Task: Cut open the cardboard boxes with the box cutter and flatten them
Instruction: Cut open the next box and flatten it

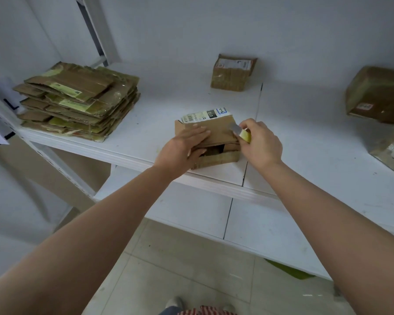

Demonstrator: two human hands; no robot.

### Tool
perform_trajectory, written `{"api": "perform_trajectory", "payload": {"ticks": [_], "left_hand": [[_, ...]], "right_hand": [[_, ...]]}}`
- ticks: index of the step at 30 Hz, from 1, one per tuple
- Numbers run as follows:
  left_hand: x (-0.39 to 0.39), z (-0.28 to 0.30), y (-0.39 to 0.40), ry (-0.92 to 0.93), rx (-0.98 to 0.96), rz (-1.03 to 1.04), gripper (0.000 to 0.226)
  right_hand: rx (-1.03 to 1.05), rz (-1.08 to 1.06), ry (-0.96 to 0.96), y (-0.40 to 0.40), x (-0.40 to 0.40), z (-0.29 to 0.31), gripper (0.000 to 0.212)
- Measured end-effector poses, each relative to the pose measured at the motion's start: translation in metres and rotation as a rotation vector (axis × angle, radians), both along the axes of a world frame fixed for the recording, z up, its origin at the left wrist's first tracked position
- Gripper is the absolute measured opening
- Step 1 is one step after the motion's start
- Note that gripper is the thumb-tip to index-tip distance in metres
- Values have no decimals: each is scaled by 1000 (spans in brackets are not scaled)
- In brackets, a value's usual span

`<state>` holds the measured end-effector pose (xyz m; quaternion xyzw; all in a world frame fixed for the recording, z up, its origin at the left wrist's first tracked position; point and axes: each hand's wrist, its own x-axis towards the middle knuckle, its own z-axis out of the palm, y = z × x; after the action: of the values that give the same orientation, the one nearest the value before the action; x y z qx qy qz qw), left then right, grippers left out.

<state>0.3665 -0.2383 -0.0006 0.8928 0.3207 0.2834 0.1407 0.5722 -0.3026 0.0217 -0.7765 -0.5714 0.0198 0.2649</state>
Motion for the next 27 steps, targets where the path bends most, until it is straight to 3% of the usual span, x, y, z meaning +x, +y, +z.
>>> {"api": "perform_trajectory", "payload": {"ticks": [3,5,10,18,22,27], "left_hand": [[1,1,3,-15,-24,-20,43],[3,4,4,-14,-38,-29,43],[-2,6,8,9,-44,-65,46],[0,2,6,-18,-77,-46,46],[-1,2,7,-21,-71,-44,44],[-4,0,6,-23,-49,-44,44]], "right_hand": [[49,26,-16,-16,-2,-5,18],[99,157,-76,-29,-3,-13,18],[1,518,-94,-35,-12,-23,53],[-47,498,-209,-32,-22,-31,65],[-59,492,-339,-27,-30,-24,44],[-102,497,-77,-34,-27,-34,42]]}}
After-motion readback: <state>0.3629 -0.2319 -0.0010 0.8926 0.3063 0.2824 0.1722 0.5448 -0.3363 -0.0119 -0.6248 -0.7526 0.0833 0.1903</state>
